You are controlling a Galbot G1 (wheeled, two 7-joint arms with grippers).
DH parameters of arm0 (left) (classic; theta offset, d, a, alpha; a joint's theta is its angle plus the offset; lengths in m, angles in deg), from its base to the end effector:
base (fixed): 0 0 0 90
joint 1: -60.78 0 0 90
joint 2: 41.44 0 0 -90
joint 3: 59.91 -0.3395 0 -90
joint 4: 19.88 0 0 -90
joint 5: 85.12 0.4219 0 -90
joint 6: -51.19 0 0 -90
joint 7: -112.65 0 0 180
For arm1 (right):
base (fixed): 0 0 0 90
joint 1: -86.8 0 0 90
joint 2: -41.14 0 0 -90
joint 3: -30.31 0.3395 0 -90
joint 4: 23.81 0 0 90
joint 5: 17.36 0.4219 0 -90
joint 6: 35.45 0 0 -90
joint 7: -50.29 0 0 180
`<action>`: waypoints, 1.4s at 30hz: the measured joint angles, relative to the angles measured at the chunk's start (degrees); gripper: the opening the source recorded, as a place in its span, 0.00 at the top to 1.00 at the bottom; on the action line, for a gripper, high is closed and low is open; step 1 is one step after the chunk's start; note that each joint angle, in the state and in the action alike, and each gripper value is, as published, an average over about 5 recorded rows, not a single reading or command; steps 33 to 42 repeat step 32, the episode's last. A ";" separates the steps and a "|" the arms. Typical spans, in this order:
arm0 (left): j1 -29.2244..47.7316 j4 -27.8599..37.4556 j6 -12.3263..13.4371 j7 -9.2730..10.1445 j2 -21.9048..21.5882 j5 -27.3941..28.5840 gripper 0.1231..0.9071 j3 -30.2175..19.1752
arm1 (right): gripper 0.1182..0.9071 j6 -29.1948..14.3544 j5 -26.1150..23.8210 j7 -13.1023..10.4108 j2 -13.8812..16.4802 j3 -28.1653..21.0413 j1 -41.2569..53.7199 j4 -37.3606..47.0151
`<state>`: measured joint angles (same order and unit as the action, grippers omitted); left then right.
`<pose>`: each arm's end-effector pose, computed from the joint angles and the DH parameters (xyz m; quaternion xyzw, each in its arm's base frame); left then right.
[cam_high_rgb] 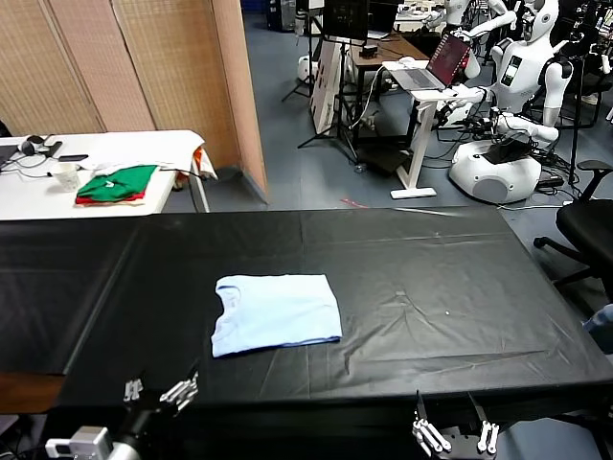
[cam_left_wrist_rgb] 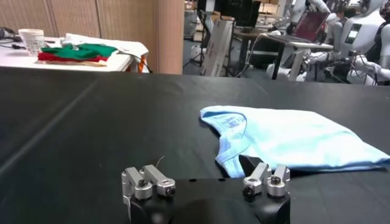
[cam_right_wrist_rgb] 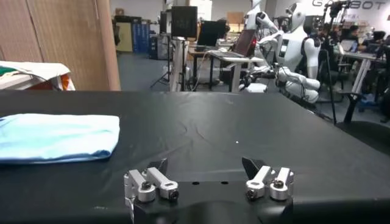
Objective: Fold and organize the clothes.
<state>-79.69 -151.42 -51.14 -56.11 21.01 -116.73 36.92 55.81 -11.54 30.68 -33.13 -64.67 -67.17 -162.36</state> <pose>0.1721 0.0609 -0.2645 -0.0198 -0.9782 0.0327 0.2043 0.0961 0.0170 -0.2627 -0.0382 -0.9869 0.0185 0.1554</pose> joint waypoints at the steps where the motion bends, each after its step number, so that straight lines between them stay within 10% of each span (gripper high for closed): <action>1: -0.06 0.00 0.06 -0.07 0.00 0.01 0.00 0.02 | 0.00 0.00 0.00 0.00 0.00 0.00 0.00 0.00; 42: -1.33 -0.07 0.34 -0.79 -0.02 -0.05 0.00 1.38 | 0.00 0.01 0.01 0.00 0.00 0.00 0.00 0.00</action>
